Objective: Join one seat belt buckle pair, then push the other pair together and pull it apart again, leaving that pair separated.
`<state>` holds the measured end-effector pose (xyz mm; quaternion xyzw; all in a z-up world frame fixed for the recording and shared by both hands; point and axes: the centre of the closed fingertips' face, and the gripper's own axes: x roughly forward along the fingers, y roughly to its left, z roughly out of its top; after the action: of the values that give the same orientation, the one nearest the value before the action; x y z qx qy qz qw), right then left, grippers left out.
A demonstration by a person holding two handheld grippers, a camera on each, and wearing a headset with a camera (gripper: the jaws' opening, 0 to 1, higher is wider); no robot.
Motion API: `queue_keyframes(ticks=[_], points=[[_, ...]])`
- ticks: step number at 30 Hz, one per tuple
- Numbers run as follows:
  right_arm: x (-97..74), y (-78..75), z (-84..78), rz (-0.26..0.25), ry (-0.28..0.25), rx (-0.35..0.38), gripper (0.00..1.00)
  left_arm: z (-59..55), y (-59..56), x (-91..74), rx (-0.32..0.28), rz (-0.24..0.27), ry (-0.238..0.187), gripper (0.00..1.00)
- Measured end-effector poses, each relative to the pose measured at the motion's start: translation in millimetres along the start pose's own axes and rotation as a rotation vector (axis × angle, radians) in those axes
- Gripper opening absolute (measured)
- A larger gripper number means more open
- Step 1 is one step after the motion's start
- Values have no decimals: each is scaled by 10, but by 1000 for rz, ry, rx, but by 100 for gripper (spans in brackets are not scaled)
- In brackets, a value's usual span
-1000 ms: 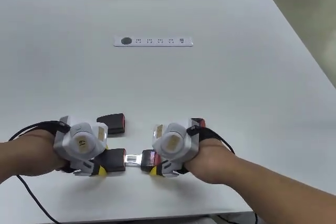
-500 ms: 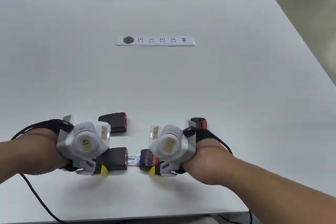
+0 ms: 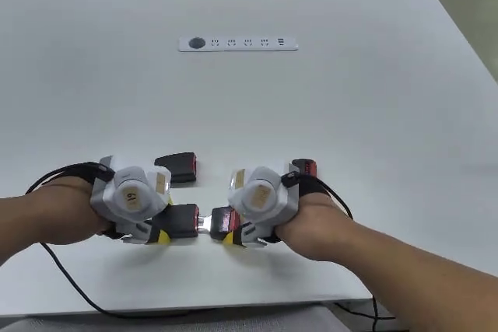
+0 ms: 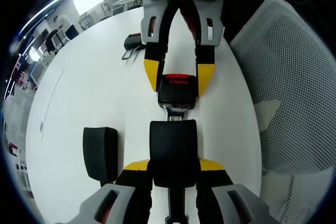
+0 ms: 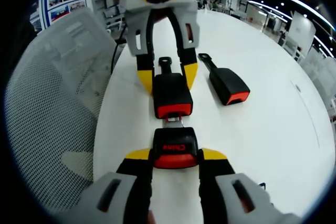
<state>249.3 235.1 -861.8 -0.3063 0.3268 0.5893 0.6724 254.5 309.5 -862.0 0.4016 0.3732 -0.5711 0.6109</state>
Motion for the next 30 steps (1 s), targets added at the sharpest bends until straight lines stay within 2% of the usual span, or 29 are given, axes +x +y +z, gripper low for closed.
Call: queue_keyframes(ticks=[8, 16, 25, 26, 27, 30], points=[[28, -5, 28, -1, -2, -8, 32, -1, 0, -6, -1, 4, -2, 32], [65, -12, 95, -15, 12, -49, 32, -4, -2, -8, 0, 1, 2, 32], [109, 0, 126, -14, 2, -25, 32, 3, -9, -7, 15, 0, -2, 31], [119, 9, 162, -14, -23, -14, 32, -12, -13, -5, 13, -2, 9, 31], [111, 14, 116, -12, -1, -17, 32, -1, -9, -3, 6, -4, 5, 31], [106, 15, 113, -11, -4, -11, 32, 0, -8, -3, 13, -7, 10, 31]])
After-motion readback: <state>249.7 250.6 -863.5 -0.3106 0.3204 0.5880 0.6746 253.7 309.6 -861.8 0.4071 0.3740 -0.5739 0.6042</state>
